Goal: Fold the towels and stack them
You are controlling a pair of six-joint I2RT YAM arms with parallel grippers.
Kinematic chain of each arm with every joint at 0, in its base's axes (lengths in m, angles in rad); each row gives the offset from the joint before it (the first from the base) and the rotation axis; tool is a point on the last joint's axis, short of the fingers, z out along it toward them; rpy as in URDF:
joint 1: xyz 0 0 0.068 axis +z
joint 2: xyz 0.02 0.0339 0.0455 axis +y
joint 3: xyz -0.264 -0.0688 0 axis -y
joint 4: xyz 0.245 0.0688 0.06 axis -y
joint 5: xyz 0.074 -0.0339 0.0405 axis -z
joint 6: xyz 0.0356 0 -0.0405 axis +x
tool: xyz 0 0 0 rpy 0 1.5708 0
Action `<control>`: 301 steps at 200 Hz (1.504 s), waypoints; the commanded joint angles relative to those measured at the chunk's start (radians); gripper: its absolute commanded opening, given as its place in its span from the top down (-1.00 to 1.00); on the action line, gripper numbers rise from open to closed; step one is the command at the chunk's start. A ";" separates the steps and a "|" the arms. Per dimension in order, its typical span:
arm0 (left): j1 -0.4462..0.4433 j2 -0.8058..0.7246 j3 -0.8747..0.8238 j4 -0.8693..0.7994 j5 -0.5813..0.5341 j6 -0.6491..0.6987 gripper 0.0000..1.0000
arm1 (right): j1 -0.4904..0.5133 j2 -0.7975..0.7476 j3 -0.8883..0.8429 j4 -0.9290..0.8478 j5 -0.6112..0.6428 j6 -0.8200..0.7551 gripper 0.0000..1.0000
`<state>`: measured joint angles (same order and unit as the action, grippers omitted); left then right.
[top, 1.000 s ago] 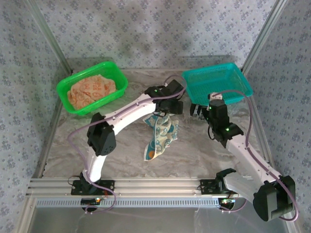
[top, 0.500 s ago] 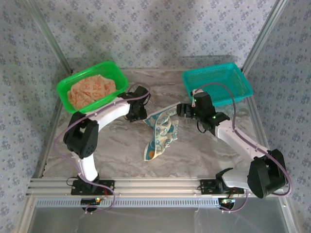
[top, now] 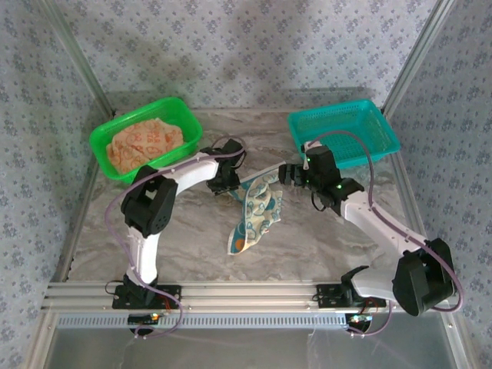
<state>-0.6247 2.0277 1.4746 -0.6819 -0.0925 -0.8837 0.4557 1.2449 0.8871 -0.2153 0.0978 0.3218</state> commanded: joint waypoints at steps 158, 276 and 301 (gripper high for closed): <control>-0.005 -0.120 -0.112 -0.055 -0.129 0.128 1.00 | 0.057 0.158 0.136 -0.066 -0.048 0.032 -0.44; -0.005 -0.138 -0.175 0.021 -0.118 0.172 1.00 | 0.076 0.870 0.829 -0.271 -0.117 0.000 0.03; -0.004 -0.130 -0.167 0.027 -0.110 0.175 1.00 | 0.073 0.965 0.924 -0.280 -0.144 -0.028 0.06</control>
<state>-0.6266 1.8812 1.2854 -0.6651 -0.1989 -0.7292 0.5243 2.1300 1.7123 -0.4473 -0.0063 0.3382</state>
